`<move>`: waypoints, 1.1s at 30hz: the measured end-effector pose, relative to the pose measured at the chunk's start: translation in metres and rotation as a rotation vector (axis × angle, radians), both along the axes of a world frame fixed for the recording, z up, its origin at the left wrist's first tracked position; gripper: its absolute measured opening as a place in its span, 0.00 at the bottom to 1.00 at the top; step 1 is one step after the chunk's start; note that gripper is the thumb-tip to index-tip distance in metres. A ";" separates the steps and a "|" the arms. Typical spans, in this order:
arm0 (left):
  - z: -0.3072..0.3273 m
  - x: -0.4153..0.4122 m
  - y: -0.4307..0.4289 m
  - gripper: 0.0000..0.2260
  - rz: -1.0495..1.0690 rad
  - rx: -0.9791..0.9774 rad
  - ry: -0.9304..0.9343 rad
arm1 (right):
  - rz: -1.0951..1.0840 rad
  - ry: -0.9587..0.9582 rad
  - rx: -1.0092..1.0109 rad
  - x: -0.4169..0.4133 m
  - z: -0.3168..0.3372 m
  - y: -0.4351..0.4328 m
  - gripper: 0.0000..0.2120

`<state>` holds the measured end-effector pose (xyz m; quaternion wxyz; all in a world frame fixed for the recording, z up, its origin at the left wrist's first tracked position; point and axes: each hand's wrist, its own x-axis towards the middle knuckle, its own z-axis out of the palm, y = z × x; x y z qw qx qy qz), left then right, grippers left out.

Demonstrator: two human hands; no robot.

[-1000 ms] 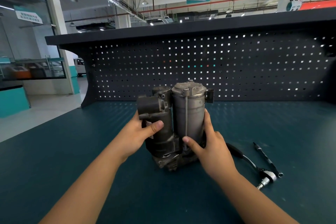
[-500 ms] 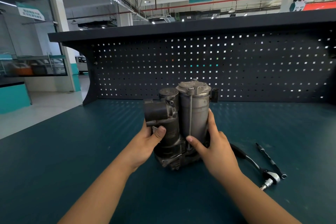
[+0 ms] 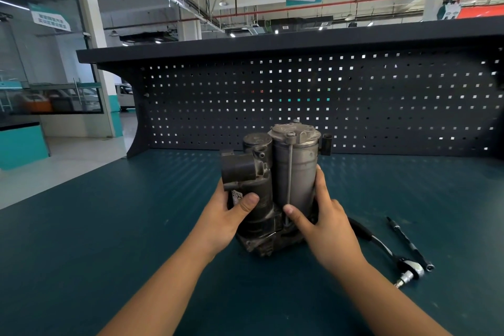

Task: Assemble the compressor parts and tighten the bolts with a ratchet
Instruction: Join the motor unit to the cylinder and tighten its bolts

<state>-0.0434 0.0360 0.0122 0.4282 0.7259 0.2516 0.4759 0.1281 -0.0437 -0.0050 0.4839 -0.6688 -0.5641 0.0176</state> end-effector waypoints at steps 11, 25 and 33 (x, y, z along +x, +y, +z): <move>-0.007 0.004 0.002 0.35 0.071 -0.021 -0.083 | 0.024 0.022 -0.008 0.000 -0.001 0.002 0.47; 0.000 0.005 -0.014 0.18 0.123 0.081 -0.175 | 0.029 0.006 0.024 0.000 -0.002 0.001 0.46; 0.004 0.005 -0.012 0.20 0.147 0.025 -0.204 | 0.033 0.005 0.026 -0.001 -0.002 0.002 0.46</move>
